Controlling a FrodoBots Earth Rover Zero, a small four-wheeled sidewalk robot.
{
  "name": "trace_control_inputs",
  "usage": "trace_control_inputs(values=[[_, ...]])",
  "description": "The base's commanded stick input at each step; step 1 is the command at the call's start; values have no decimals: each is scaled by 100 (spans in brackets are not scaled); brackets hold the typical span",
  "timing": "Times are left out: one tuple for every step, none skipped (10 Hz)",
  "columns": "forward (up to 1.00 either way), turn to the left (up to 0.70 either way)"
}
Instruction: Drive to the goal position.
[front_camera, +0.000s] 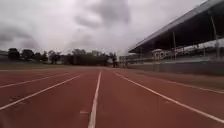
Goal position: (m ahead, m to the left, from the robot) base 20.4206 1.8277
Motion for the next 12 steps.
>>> trace_control_inputs(values=[[70,0],[70,0],[70,0],[70,0],[70,0],[70,0],[70,0],[70,0],[70,0],[70,0],[70,0],[70,0]])
